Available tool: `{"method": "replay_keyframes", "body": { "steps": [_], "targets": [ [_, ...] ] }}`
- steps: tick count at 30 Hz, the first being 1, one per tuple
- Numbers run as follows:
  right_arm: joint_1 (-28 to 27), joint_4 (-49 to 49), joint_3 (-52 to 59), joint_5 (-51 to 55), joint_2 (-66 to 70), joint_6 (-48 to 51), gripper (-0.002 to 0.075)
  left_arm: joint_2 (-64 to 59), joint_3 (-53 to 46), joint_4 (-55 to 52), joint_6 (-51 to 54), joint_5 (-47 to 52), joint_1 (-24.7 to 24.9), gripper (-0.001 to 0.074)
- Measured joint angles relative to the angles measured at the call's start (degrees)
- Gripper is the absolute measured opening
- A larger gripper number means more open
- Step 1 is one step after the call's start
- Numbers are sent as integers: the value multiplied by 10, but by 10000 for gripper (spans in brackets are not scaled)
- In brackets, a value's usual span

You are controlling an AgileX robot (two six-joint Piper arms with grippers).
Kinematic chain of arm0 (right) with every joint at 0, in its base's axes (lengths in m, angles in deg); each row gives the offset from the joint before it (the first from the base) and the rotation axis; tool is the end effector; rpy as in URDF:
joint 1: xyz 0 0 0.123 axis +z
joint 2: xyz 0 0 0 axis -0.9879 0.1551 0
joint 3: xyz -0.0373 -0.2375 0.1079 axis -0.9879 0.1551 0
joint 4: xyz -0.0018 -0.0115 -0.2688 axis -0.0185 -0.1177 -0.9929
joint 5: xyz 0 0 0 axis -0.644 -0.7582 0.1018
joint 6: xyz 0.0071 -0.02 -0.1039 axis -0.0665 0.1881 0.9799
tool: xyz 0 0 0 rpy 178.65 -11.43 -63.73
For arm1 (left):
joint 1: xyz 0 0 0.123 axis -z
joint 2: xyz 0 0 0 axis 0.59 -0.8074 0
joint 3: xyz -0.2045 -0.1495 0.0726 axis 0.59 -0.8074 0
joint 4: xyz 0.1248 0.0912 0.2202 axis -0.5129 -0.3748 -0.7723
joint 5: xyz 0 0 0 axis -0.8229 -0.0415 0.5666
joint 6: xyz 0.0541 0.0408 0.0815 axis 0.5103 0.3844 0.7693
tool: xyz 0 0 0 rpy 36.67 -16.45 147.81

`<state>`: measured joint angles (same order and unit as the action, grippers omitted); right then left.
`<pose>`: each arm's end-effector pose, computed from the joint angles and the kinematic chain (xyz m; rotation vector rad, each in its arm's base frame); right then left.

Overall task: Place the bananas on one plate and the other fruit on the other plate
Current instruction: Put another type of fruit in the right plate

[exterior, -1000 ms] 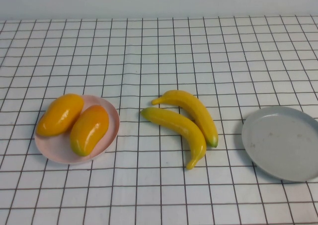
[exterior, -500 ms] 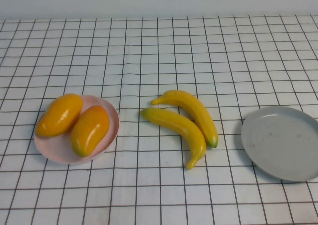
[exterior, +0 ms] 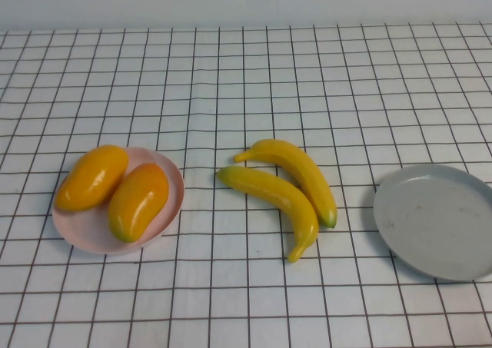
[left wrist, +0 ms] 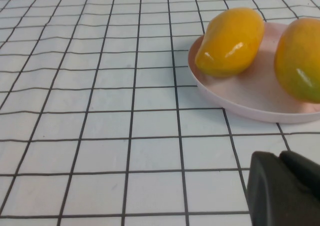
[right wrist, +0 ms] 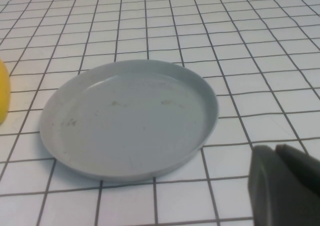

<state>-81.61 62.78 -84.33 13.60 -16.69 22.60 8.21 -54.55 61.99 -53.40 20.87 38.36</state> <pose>0.1068 0.0016 0.1684 0.0758 1.8448 0.0790 0.1061 -0.0034 0.1674 0.0551 1.8708 -0.0019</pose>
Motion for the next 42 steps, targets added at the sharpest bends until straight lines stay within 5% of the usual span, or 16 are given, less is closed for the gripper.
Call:
{"method": "replay_keyframes", "body": {
  "steps": [27,29,35,42],
  "targets": [
    [0,2,0,0,0,-2,-16,0,0,3,3,0,51,-2],
    [0,56,0,-12,0,-33,-16,0,0,3,4,0,51,-3],
    [0,448,0,-60,0,-118,-17,0,0,3,4,0,51,-3],
    [0,515,0,-44,0,-43,-16,0,0,4,4,0,51,-3]
  ]
}}
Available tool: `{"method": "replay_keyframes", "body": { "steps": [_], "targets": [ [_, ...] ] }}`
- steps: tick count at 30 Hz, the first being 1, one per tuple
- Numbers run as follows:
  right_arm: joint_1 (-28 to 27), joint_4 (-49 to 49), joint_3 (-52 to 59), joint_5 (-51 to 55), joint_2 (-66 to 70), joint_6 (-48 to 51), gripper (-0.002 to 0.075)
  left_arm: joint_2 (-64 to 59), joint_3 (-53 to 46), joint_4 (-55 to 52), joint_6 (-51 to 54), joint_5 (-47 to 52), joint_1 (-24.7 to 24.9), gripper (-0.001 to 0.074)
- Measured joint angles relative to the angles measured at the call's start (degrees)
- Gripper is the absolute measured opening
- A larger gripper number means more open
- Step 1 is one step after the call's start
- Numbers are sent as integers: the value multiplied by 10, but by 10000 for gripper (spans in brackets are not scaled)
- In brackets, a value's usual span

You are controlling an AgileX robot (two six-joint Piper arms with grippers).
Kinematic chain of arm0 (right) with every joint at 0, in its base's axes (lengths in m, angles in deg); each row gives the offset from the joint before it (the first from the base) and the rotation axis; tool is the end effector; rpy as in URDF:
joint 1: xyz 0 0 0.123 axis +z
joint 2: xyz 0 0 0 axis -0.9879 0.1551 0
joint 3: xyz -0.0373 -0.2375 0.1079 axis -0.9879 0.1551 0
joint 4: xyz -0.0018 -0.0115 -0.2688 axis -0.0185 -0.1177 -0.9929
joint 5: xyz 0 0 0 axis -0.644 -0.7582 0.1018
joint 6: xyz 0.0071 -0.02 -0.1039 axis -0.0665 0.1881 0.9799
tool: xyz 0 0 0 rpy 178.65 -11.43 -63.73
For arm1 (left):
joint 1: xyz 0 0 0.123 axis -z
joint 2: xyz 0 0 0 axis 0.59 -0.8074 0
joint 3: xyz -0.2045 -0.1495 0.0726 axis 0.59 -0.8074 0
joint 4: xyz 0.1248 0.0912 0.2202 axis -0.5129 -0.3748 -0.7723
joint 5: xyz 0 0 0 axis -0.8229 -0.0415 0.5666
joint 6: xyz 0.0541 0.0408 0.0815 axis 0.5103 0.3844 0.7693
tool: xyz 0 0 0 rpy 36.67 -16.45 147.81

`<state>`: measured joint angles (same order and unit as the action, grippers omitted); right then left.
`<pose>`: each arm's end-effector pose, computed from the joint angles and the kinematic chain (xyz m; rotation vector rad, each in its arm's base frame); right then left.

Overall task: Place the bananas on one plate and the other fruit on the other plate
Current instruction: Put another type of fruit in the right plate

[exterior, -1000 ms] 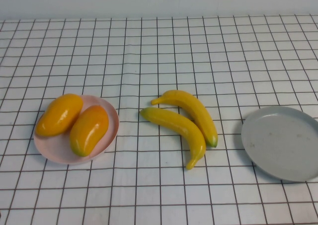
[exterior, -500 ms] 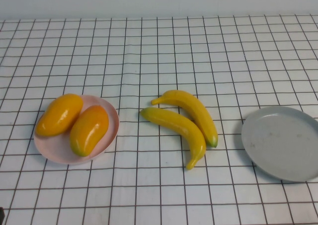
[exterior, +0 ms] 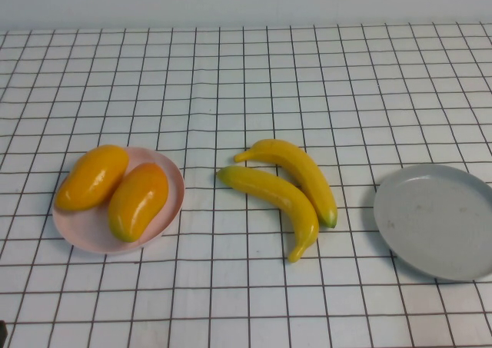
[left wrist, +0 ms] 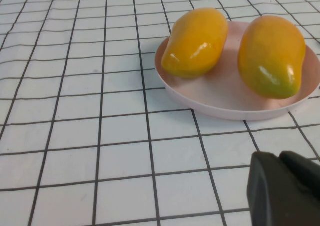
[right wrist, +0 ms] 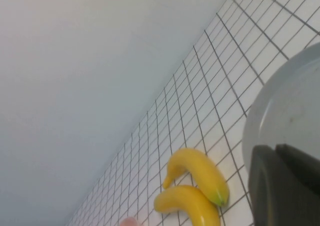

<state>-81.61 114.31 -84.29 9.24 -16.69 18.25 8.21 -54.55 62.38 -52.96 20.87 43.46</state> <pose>0.1081 0.0226 0.1883 0.7255 1.5896 0.9651 0.1053 -0.0131 0.1674 0.1413 1.8668 -0.0647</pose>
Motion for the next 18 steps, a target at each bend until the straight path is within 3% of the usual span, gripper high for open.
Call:
{"method": "replay_keyframes", "body": {
  "steps": [10,13,18],
  "targets": [
    [0,-19,-25,48,11,39,-16,0,0,0,0,0,0,-3],
    [0,-124,-106,100,76,43,-16,0,0,0,0,0,0,-3],
    [0,-327,-294,295,263,47,-16,0,0,0,1,0,0,-3]
  ]
}}
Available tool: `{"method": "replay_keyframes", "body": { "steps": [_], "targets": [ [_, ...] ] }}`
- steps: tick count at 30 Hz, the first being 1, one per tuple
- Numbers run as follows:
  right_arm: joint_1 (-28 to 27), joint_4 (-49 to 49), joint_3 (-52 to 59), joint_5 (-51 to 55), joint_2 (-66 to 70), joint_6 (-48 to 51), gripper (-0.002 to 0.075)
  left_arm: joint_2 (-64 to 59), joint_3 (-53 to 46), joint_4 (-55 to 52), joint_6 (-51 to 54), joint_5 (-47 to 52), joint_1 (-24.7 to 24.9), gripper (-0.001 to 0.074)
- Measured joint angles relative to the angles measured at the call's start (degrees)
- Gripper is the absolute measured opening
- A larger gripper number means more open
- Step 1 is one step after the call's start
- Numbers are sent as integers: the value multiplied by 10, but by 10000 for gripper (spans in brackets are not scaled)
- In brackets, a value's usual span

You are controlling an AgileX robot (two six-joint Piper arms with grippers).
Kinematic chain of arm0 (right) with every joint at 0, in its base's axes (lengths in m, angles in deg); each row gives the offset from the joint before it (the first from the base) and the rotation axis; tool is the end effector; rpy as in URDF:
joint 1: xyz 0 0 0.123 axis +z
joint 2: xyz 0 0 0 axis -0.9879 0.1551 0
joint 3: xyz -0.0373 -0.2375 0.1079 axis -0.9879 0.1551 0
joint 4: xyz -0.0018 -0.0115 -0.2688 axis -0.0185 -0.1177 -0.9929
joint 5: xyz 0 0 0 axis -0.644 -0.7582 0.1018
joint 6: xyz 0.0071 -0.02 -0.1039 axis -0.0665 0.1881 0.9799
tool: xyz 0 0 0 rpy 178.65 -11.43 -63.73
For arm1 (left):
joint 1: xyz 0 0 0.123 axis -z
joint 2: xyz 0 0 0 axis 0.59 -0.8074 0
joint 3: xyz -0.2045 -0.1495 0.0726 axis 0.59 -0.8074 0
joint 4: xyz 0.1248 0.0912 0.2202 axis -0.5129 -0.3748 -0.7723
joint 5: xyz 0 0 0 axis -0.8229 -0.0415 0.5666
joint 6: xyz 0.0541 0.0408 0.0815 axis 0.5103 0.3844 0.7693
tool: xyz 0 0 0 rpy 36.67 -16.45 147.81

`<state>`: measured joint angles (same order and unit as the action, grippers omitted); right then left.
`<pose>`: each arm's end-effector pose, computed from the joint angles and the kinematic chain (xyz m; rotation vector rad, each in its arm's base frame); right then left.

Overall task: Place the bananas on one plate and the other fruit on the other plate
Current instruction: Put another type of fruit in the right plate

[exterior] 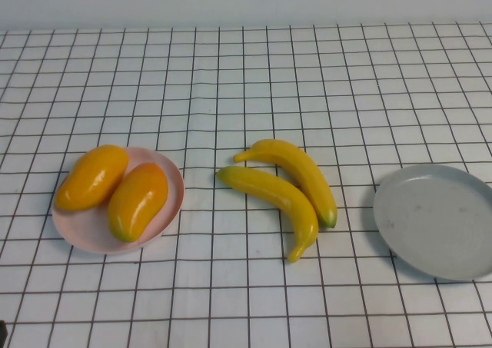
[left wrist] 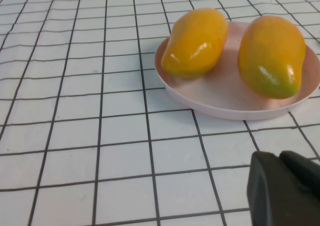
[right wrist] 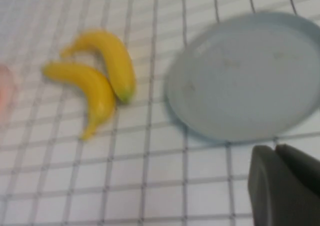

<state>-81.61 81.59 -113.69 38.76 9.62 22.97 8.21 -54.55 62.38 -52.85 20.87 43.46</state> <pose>0.1277 0.0280 0.2643 0.1899 2.1953 0.4724 0.1053 -0.0131 0.1674 0.1431 1.8667 -0.0634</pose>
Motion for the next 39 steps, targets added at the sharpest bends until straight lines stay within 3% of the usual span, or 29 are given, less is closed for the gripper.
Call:
{"method": "replay_keyframes", "body": {
  "steps": [3,7,12,21,34,37,39],
  "targets": [
    [0,-90,-94,118,113,20,-16,0,0,0,0,0,0,-3],
    [0,-117,-187,200,234,59,-16,0,0,0,0,0,0,-3],
    [23,-123,-252,218,340,92,-16,0,0,0,0,0,0,-3],
    [159,-237,-361,241,509,65,-16,0,0,0,0,0,0,-3],
    [302,-282,-561,249,732,124,-16,0,0,0,1,0,0,-3],
    [327,-284,-601,249,768,134,13,0,0,0,1,0,0,-3],
    [336,-284,-628,249,791,147,82,0,0,0,1,0,0,-4]
  ]
}}
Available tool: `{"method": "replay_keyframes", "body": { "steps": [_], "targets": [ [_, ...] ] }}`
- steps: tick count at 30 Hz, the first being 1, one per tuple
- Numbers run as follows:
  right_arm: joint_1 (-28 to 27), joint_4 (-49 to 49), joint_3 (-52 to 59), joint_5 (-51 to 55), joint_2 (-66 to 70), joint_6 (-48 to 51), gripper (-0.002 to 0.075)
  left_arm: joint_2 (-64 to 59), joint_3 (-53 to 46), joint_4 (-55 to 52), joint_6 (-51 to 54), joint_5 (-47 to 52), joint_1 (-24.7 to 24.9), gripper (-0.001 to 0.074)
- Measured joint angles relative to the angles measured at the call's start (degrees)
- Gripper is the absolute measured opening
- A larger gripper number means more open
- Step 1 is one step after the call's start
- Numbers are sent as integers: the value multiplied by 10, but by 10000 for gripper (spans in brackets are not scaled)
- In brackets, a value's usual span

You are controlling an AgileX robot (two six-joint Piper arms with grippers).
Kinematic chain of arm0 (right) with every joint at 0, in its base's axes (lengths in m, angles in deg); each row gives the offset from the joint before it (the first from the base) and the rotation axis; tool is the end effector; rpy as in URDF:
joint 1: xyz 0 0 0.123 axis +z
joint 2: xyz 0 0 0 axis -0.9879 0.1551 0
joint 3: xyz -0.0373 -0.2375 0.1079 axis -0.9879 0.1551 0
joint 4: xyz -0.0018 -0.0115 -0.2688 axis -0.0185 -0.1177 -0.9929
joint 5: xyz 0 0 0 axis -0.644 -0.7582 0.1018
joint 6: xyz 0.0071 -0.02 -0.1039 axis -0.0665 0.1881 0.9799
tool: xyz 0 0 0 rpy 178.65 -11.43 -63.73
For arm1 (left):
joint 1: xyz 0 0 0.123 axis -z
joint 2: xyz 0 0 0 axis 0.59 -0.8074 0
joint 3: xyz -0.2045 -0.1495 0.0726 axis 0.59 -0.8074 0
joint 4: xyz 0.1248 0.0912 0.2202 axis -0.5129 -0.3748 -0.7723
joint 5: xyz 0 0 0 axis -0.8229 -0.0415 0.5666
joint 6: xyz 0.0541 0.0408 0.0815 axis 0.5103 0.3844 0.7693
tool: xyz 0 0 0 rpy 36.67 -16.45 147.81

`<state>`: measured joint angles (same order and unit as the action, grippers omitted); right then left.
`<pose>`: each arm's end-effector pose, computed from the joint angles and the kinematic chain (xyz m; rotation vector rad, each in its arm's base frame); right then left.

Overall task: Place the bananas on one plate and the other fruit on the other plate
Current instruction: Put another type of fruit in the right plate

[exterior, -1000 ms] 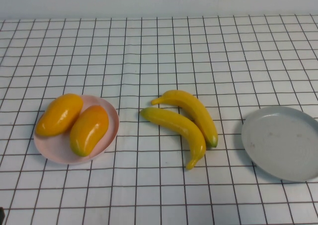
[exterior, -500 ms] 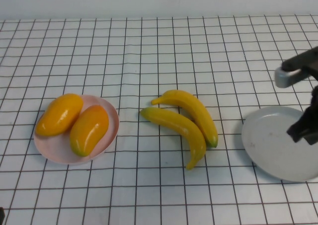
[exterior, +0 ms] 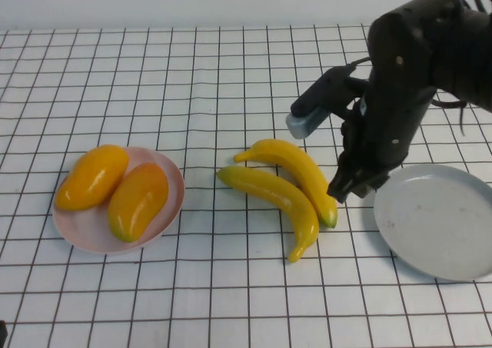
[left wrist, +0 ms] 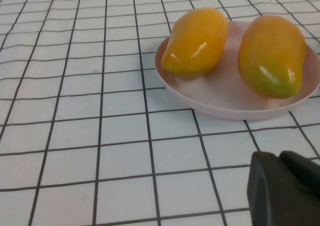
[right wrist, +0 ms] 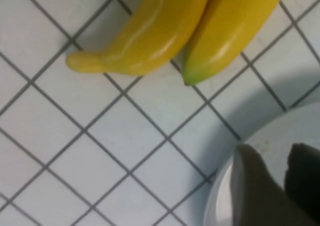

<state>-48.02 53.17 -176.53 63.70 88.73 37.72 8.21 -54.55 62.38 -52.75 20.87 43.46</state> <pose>0.3328 0.2050 0.2401 -1.1982 2.6817 -0.0905 0.1053 -0.0131 0.1674 0.1447 1.8665 -0.0622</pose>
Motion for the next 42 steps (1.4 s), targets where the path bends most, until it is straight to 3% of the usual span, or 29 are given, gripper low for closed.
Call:
{"method": "replay_keyframes", "body": {
  "steps": [6,9,15,25,28,30,32,37,42],
  "targets": [
    [7,6,-79,0,65,12,443,0,0,0,0,0,0,-4],
    [7,30,-124,1,97,13,517,0,0,0,0,0,0,-3],
    [15,83,-193,1,159,25,492,0,0,0,0,0,0,-4],
    [38,80,-214,2,238,42,468,0,0,0,0,0,0,-3],
    [38,64,-214,2,252,33,419,0,0,0,0,0,0,-4],
    [38,50,-218,2,255,8,332,0,0,0,0,0,0,-3],
    [38,40,-233,2,255,-9,322,0,0,0,0,0,0,-3],
    [38,30,-256,2,210,-54,321,0,0,0,0,0,0,-4],
    [17,1,-161,0,67,-98,321,0,0,0,0,0,0,-4]
  ]
}}
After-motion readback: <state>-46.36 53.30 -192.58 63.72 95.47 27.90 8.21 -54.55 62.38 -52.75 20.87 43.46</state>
